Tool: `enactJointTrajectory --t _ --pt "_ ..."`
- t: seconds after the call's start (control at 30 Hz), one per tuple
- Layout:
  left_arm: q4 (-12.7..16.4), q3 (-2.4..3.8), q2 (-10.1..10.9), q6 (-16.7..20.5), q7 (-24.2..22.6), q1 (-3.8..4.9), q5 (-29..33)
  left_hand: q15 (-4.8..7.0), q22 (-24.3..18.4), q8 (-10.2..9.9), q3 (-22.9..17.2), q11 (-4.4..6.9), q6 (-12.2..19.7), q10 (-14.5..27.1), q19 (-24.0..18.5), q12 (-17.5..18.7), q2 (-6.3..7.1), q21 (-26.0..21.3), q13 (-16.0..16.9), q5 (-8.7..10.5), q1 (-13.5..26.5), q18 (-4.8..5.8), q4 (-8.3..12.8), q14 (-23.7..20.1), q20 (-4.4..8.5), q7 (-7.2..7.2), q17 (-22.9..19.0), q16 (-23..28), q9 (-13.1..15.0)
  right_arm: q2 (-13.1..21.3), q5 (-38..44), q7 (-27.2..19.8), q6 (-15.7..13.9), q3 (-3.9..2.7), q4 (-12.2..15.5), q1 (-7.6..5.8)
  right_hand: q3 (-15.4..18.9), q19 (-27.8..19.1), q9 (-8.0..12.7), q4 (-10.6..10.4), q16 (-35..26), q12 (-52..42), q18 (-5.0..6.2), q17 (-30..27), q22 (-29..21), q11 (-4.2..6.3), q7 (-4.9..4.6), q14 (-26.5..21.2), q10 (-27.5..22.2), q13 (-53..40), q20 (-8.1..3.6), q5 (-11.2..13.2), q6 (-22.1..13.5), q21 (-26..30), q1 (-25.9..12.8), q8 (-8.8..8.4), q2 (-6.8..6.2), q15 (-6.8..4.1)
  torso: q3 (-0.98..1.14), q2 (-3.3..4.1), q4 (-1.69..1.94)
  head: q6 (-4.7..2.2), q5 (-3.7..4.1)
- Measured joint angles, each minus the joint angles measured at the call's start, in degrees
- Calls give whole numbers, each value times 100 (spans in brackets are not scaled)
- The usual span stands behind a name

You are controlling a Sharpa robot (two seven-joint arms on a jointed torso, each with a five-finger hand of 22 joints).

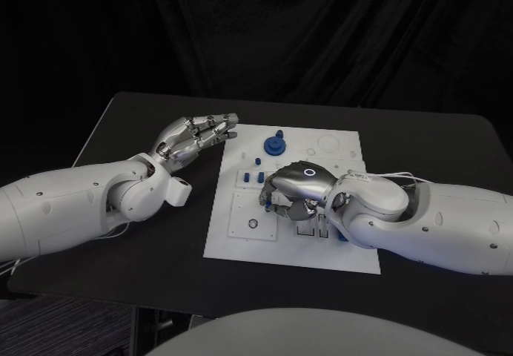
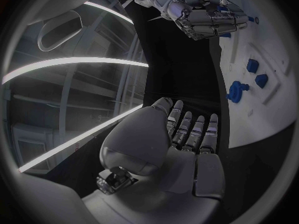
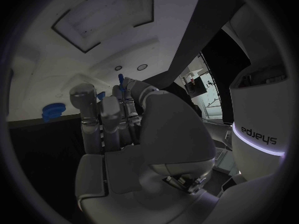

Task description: Assemble the parts on the task board

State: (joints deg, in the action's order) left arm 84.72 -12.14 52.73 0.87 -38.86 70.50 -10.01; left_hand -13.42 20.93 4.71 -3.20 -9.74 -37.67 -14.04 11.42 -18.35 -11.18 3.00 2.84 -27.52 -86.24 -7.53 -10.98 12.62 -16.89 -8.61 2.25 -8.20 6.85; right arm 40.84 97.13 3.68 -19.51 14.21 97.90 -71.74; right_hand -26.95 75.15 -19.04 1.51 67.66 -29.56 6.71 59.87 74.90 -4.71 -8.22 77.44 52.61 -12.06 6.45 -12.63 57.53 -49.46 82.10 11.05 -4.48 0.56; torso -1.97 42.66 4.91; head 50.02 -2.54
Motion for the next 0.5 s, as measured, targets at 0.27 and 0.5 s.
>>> enactJointTrajectory --t 0.27,0.5 --pt "-13 0 -10 -25 0 -12 0 -21 -8 0 -16 -21 0 -21 0 0 0 0 5 0 0 0 16 -22 0 0 -1 -21 -1 -7 20 0 14 0 -21 19 0 0 -6 0 0 24 0 0 0 -12 -21 0 -12 6 0 -22 -21 0 0 0 0 0 10 1 -15 0 -16" --pt "-15 0 -10 -44 0 -20 0 -21 -8 0 -15 -21 0 -21 0 0 0 0 4 0 0 0 16 -22 0 0 -1 -21 -1 -6 27 2 24 -1 -30 22 0 0 -5 0 0 30 0 1 1 -21 -21 0 -22 6 0 -24 -21 0 0 0 0 0 13 -7 -15 -1 -8"
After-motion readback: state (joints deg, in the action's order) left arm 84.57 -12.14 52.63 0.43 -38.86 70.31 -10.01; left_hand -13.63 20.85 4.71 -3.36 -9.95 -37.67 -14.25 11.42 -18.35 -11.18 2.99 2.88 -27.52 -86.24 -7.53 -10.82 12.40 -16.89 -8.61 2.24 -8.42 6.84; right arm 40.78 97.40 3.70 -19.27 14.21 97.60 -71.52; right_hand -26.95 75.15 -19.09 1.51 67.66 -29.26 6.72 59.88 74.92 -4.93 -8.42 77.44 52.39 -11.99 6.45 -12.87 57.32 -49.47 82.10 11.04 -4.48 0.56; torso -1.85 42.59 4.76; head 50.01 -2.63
